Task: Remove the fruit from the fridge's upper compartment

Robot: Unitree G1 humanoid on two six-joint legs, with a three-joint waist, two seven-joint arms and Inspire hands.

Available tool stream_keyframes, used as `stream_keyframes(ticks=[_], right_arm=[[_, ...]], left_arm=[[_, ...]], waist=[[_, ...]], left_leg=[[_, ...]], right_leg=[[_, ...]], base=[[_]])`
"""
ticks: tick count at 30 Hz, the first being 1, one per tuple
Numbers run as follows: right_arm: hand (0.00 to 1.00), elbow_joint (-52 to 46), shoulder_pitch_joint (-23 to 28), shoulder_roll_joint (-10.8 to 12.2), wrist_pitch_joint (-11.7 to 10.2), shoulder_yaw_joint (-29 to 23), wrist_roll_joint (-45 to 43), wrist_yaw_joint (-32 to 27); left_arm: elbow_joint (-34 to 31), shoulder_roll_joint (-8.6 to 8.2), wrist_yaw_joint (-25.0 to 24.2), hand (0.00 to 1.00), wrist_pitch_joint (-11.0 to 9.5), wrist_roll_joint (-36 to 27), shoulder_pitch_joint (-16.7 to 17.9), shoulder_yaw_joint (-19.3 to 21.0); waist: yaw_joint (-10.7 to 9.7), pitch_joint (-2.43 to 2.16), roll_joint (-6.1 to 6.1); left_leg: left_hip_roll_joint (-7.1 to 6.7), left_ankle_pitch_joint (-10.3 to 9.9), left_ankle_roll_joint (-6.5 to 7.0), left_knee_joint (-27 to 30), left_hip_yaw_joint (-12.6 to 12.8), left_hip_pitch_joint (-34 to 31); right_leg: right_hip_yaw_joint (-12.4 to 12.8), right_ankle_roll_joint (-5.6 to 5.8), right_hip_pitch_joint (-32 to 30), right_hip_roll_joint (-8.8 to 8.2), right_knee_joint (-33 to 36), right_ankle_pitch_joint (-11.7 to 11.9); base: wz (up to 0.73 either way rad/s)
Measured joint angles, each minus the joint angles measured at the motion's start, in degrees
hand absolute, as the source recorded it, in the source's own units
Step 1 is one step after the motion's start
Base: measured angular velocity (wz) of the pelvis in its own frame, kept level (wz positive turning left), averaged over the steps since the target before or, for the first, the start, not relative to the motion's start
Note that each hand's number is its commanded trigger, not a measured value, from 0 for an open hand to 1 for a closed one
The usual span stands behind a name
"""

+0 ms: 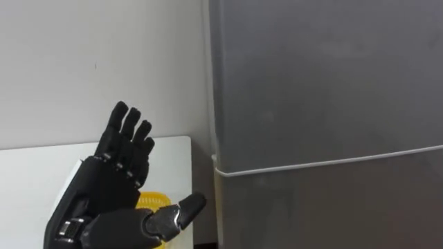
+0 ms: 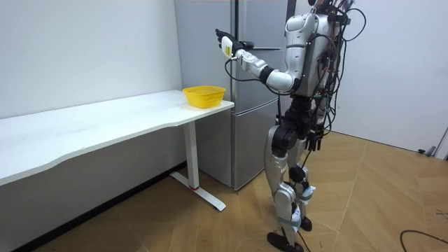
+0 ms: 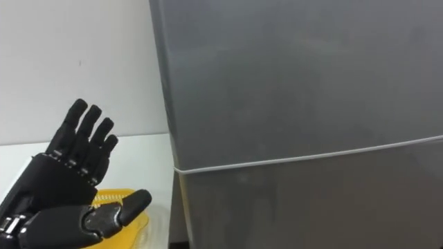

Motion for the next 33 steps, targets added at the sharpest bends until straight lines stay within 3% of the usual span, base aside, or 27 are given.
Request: stream_keyframes(ticks=[4, 11, 17, 25, 28, 31, 33], right_arm=[[0.00, -0.43, -0.18, 0.00, 0.03, -0.02, 0.06, 0.03], [0.00, -1.40, -0.24, -0.05, -0.05, 0.00, 0.10, -0.82], [0.00, -1.51, -1.11, -0.21, -0.19, 0.01, -0.39, -0.47], [0.00, -1.33, -1.14, -0.35, -0.23, -0.02, -0.54, 0.08], [0.00, -1.18, -1.28, -0.35, -0.33, 0.00, -0.51, 0.11], [0.00, -1.17, -1.31, -0.39, -0.36, -0.01, -0.49, 0.66], [0.00, -1.17, -1.22, -0.38, -0.28, 0.00, -0.46, 1.26]], left_arm=[[-0.25, -0.01, -1.41, 0.00, 0.00, -1.13, -0.74, -1.15], [-0.29, 0.99, -3.08, 0.00, 0.30, -1.85, -0.75, -3.57], [-0.29, 1.41, -5.66, 0.00, 1.31, -1.76, -0.76, -5.42], [-0.34, 1.64, -7.20, 0.00, 1.31, 0.79, -0.76, -6.53], [-0.34, 1.76, -7.25, 0.00, 1.29, 1.77, -0.96, -6.46], [-0.34, 2.09, -7.23, 0.00, 1.28, 3.04, -1.88, -6.24], [-0.34, 2.10, -7.12, 0.00, 1.27, 3.53, -2.15, -6.18]], waist=[[0.00, 0.04, -0.09], [-0.21, -0.37, 0.58], [-1.65, -0.22, 0.86], [-1.88, -0.12, 0.82], [-1.87, 0.03, 0.79], [-1.78, 0.63, 0.80], [-1.84, 0.73, 1.01]], left_leg=[[-0.05, 0.00, 0.00, 0.17, -0.04, -0.05], [-0.05, 0.00, 0.00, 0.57, -0.10, 0.00], [-0.03, 0.00, 0.00, 0.40, -0.07, 0.49], [0.01, 0.00, 0.00, -0.12, 0.41, 0.87], [0.14, 0.00, 0.00, -0.12, 1.13, 0.87], [0.23, 0.00, 0.00, -0.12, 1.59, 0.80], [0.32, 0.00, 0.00, -0.12, 1.63, 0.57]], right_leg=[[-0.14, 0.02, -0.16, -0.02, -0.26, -0.01], [0.06, -0.02, -0.01, 0.09, -0.21, 0.03], [0.73, -0.02, 0.21, 0.15, -0.15, 0.03], [1.49, 0.01, 0.23, 0.63, 0.10, 0.09], [1.48, -0.02, 0.27, 0.68, -0.02, 0.11], [1.46, -0.03, 0.21, 0.76, -0.46, 0.12], [1.47, -0.05, 0.23, 0.87, -1.08, 0.35]], base=[[0.00], [-0.01], [-0.04], [-0.03], [0.00], [0.00], [0.00]])
